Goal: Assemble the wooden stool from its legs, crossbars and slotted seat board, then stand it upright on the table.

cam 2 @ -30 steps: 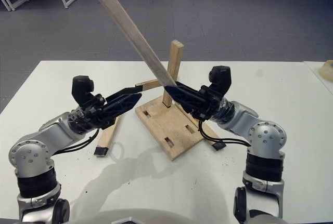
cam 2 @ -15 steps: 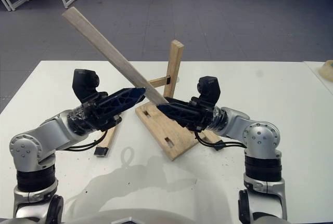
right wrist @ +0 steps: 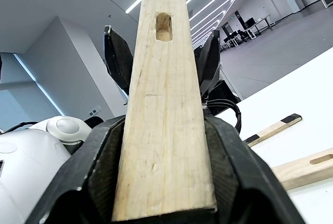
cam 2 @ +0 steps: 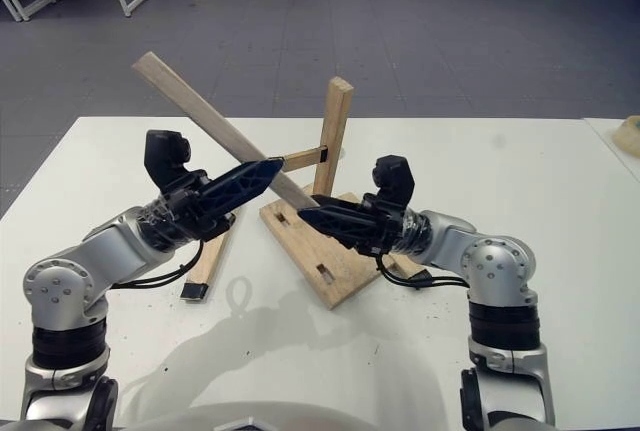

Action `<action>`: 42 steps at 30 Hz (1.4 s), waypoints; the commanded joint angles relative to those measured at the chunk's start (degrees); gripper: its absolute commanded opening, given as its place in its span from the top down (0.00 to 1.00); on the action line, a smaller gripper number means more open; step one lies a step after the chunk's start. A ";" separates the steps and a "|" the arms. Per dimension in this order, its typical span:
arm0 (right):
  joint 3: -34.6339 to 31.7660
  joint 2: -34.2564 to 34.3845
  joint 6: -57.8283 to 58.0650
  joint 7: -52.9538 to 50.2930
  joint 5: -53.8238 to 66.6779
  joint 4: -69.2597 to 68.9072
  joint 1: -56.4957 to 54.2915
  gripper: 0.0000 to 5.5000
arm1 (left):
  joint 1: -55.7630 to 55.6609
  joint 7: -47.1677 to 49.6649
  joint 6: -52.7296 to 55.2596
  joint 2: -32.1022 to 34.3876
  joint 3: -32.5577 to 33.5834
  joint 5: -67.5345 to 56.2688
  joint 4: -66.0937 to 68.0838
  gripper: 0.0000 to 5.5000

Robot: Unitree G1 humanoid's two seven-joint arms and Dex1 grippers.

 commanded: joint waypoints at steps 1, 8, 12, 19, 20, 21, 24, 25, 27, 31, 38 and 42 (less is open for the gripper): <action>0.30 -0.53 -0.57 -0.27 -1.37 0.36 -0.37 0.63 | -0.95 0.40 -0.47 0.00 -0.70 1.10 0.14 0.49; 0.12 -0.67 -0.33 0.06 -2.12 0.84 -0.39 0.63 | -0.25 -0.22 0.23 0.62 -0.91 2.61 1.77 0.62; 0.52 -2.12 -0.66 1.05 -3.54 0.29 0.08 0.55 | -1.04 0.07 -0.79 0.84 0.05 5.87 4.61 0.62; 1.01 -8.17 -4.06 5.71 -9.91 2.10 2.42 0.35 | -0.14 -4.50 -1.53 4.91 5.94 10.40 8.73 0.63; 1.46 -9.97 -5.72 6.88 -12.42 2.83 3.29 0.35 | 0.29 -5.84 -2.17 6.16 7.26 11.94 9.22 0.63; 1.98 -11.61 -7.70 7.79 -15.18 3.96 3.98 0.35 | 0.63 -6.82 -3.05 7.37 8.50 14.38 10.09 0.63; 2.78 -13.30 -11.77 8.30 -20.48 5.94 4.25 0.35 | 2.33 -9.48 -6.46 9.95 9.42 23.21 10.91 0.63; 3.34 -13.22 -12.95 7.23 -22.54 6.41 4.00 0.35 | 3.27 -10.96 -8.34 10.22 8.44 27.01 10.47 0.63; 5.28 -12.40 -16.28 3.92 -27.94 7.56 3.52 0.35 | 5.15 -14.23 -12.38 8.82 5.41 33.55 9.64 0.63; 12.83 -11.26 -25.94 -0.44 -41.40 9.98 4.36 0.35 | 6.62 -18.61 -22.57 4.47 -2.15 48.06 14.62 0.63; 22.94 -9.62 -38.48 -1.52 -56.09 17.17 7.78 0.35 | 3.21 -27.93 -32.98 -1.26 -4.34 55.64 25.33 0.63; 25.69 -11.40 -42.21 -0.65 -60.59 20.62 9.15 0.35 | 0.97 -32.31 -35.27 -2.73 -5.39 58.29 30.32 0.63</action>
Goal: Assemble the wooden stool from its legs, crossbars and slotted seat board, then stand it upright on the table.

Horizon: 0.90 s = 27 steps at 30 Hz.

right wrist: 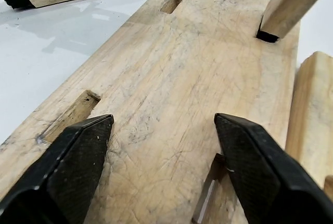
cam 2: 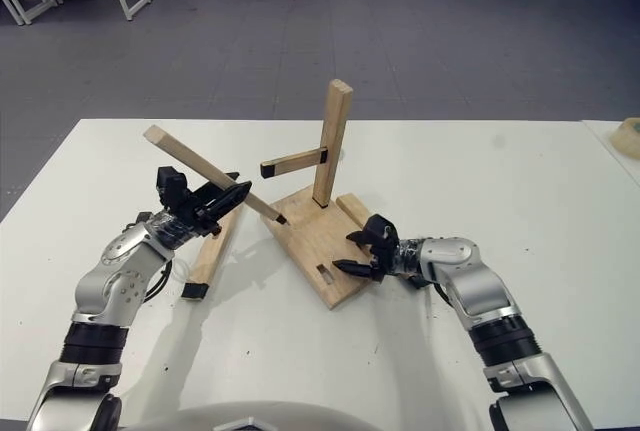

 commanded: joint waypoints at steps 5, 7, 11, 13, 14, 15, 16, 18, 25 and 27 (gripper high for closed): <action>7.67 -4.29 -5.79 2.07 -11.10 6.79 3.32 0.35 | -6.40 -7.71 -6.49 -1.20 -2.04 7.63 11.43 0.63; 8.54 -5.39 -7.07 2.21 -12.35 6.76 3.46 0.35 | -7.51 -8.85 -8.08 -1.70 -2.15 9.03 13.75 0.63; 10.27 -7.13 -10.67 2.65 -15.15 8.45 2.98 0.35 | -7.59 -10.62 -9.50 -1.36 -2.27 11.12 16.60 0.63; 10.55 -7.87 -11.65 2.68 -15.37 8.49 3.29 0.35 | -7.99 -11.22 -9.53 -0.56 -2.85 12.68 18.67 0.63; 10.66 -8.00 -11.99 2.67 -15.43 8.61 3.32 0.35 | -8.53 -11.52 -9.39 -0.03 -3.27 13.56 19.97 0.63; 10.75 -8.06 -12.21 2.63 -15.40 8.64 3.35 0.35 | -9.22 -11.61 -8.83 0.53 -3.59 14.45 21.31 0.63; 10.76 -8.10 -12.44 2.54 -15.35 8.63 3.46 0.35 | -9.83 -12.18 -8.09 1.26 -4.19 15.38 22.34 0.63; 10.77 -8.09 -12.82 2.34 -15.34 8.76 3.62 0.35 | -10.79 -13.29 -6.66 2.16 -5.06 16.49 23.60 0.63; 10.75 -7.68 -13.19 1.50 -15.60 9.12 3.76 0.35 | -11.91 -15.85 0.59 6.44 -10.69 20.42 20.63 0.63; 10.73 -7.49 -13.17 1.06 -15.70 9.08 3.79 0.35 | -11.63 -13.91 4.53 6.68 -13.12 22.15 18.70 0.63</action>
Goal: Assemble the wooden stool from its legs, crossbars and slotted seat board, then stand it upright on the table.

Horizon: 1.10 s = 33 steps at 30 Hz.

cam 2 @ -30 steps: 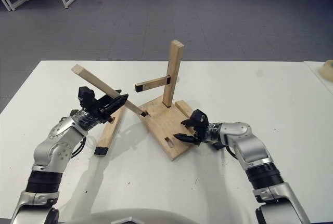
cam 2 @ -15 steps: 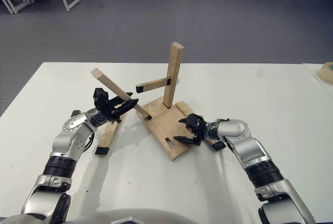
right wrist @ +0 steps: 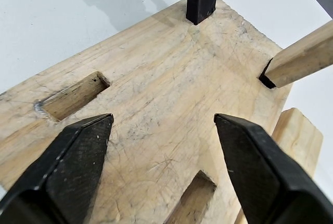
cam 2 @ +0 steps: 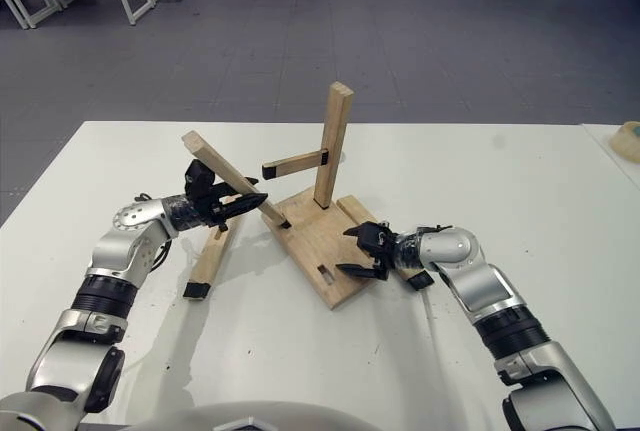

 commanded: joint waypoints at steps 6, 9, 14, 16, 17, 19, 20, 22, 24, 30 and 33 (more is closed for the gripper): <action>4.63 -2.75 4.00 -0.73 -8.62 5.53 6.65 0.35 | 3.47 8.00 26.14 3.83 -7.69 5.27 -6.92 0.63; 4.74 -2.75 4.02 -0.82 -8.63 5.44 6.87 0.35 | 6.91 12.72 30.45 4.10 -4.92 3.73 -11.09 0.63; 4.77 -2.97 4.15 -0.92 -8.47 5.10 7.16 0.35 | 14.52 18.55 33.07 5.01 -3.74 3.09 -16.55 0.63; 4.78 -3.04 4.06 -0.97 -8.55 5.24 7.13 0.35 | 16.30 19.71 31.76 5.14 -4.05 3.66 -16.41 0.63; 4.78 -3.12 4.06 -0.97 -8.58 5.16 7.20 0.35 | 16.66 20.36 30.89 4.97 -4.22 3.97 -16.38 0.63; 4.60 -3.17 4.03 -1.22 -8.55 4.95 7.28 0.35 | 16.70 21.24 30.28 4.84 -4.97 4.47 -17.01 0.63; 4.16 -2.90 3.89 -1.50 -8.14 4.65 7.14 0.35 | 16.59 21.71 30.04 4.87 -5.45 4.91 -17.32 0.63; 2.81 -2.35 4.12 -2.29 -6.91 3.07 6.82 0.35 | 16.42 22.53 29.37 5.08 -6.46 5.92 -17.35 0.63; 0.72 -2.24 5.47 -3.02 -4.86 -0.76 6.74 0.35 | 15.99 23.25 29.17 5.24 -7.83 6.85 -16.99 0.63; -10.50 0.07 15.35 -7.79 3.03 -13.52 0.22 0.35 | 12.53 23.72 33.99 5.29 -11.68 6.87 -14.75 0.63; -15.13 4.88 20.52 -11.17 8.03 -18.96 -6.94 0.35 | 11.04 24.40 35.17 4.60 -11.58 5.57 -13.82 0.63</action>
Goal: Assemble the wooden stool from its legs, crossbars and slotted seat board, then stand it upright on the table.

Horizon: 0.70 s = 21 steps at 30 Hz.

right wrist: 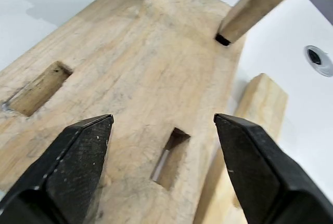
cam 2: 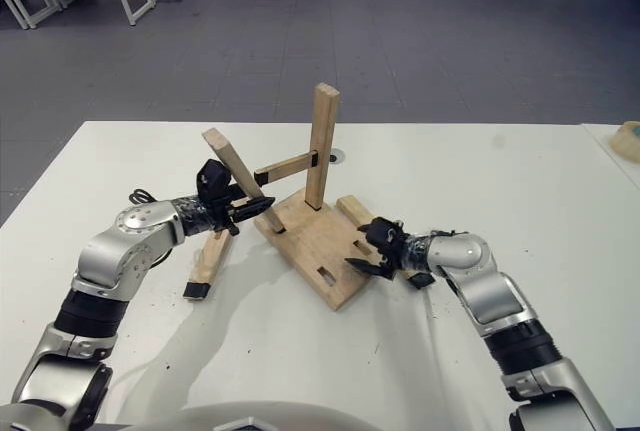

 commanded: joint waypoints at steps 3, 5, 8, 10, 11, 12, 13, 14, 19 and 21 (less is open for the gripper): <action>-5.90 11.32 7.13 -8.30 6.95 -8.29 -17.81 0.46 | 5.94 3.51 13.40 1.22 -5.24 4.70 9.76 0.63; -4.90 15.63 5.93 -11.33 5.64 -5.79 -23.33 0.53 | 6.04 3.45 13.67 0.86 -4.48 3.66 9.86 0.63; -2.10 20.43 1.21 -14.92 0.70 0.61 -30.38 0.65 | 6.02 3.39 14.34 0.04 -3.07 1.77 9.72 0.63; 3.34 22.23 -4.70 -15.87 -6.05 7.10 -32.37 0.72 | 5.79 3.10 14.35 0.11 -2.98 1.44 9.68 0.63; 6.29 22.74 -6.85 -15.71 -9.02 10.31 -32.39 0.76 | 5.69 3.06 14.30 0.14 -3.02 1.48 9.74 0.63; 10.10 23.54 -9.15 -14.58 -11.96 15.41 -31.38 0.79 | 5.60 3.15 14.19 0.02 -3.18 1.60 9.79 0.63; 13.86 24.24 -11.34 -13.14 -14.75 20.72 -30.22 0.84 | 5.70 3.31 14.08 -0.16 -3.34 1.69 9.64 0.63; 16.82 24.91 -12.83 -11.56 -16.79 25.65 -29.10 0.87 | 5.84 3.55 13.96 -0.44 -3.51 1.77 9.41 0.63; 8.92 26.72 -7.45 -2.34 -7.58 34.55 -31.93 0.98 | 6.48 3.87 14.11 -0.44 -3.83 1.48 7.04 0.63; 7.07 26.78 -7.58 -2.12 -6.45 34.40 -32.68 0.98 | 5.89 4.07 13.47 -0.55 -3.65 1.77 7.85 0.63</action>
